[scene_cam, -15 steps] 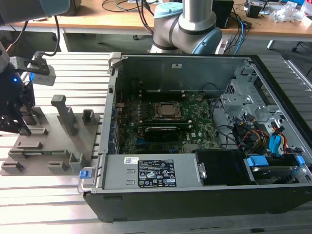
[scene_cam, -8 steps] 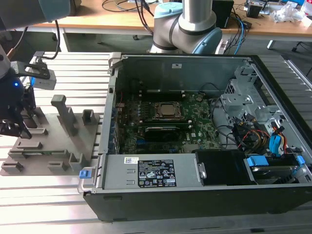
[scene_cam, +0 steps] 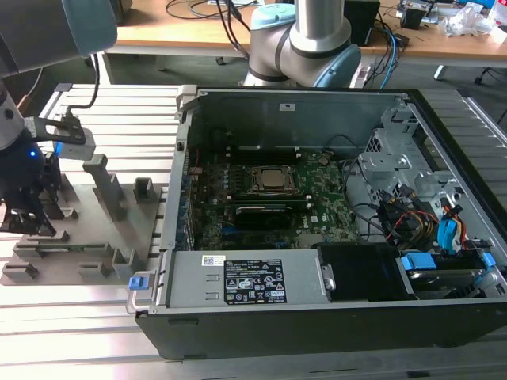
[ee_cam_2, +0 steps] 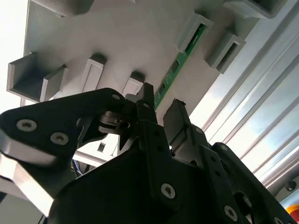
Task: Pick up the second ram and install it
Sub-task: 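Pick up the second ram and move it above second insertion slot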
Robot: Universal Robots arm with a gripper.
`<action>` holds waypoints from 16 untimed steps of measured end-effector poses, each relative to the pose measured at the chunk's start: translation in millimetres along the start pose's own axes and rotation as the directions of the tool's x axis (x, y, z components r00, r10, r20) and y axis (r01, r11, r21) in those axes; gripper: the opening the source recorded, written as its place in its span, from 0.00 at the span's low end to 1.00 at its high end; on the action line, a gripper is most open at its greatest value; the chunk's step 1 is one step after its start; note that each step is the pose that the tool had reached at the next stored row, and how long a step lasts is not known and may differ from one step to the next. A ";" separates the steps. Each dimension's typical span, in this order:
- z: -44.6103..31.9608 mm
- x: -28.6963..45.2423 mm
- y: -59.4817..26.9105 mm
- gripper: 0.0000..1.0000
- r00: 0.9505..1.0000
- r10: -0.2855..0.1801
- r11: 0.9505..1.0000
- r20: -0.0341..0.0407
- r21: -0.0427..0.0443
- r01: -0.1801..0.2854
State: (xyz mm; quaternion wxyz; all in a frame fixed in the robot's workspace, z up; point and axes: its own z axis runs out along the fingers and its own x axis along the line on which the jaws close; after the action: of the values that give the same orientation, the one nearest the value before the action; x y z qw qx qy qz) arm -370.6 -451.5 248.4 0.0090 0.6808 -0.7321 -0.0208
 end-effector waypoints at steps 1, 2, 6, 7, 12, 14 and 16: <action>1.4 0.1 -0.1 0.36 1.000 -0.021 1.000 -0.002 0.000 0.021; 3.8 0.2 -0.3 0.36 1.000 -0.029 1.000 -0.004 0.000 0.029; 15.6 6.0 -0.6 0.36 1.000 -0.030 1.000 -0.004 0.000 0.030; 18.9 7.2 -0.9 0.36 1.000 -0.031 1.000 -0.004 0.000 0.031; 34.6 7.9 -1.3 0.36 1.000 -0.013 1.000 -0.004 0.000 0.013; 39.7 7.9 -1.4 0.36 1.000 0.001 1.000 -0.004 0.000 -0.001; 44.0 8.1 -1.5 0.36 1.000 0.001 1.000 -0.004 0.000 -0.001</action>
State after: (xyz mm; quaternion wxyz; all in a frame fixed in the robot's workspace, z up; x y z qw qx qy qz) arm -371.4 -458.9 204.3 0.0104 0.6806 -0.7323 -0.0194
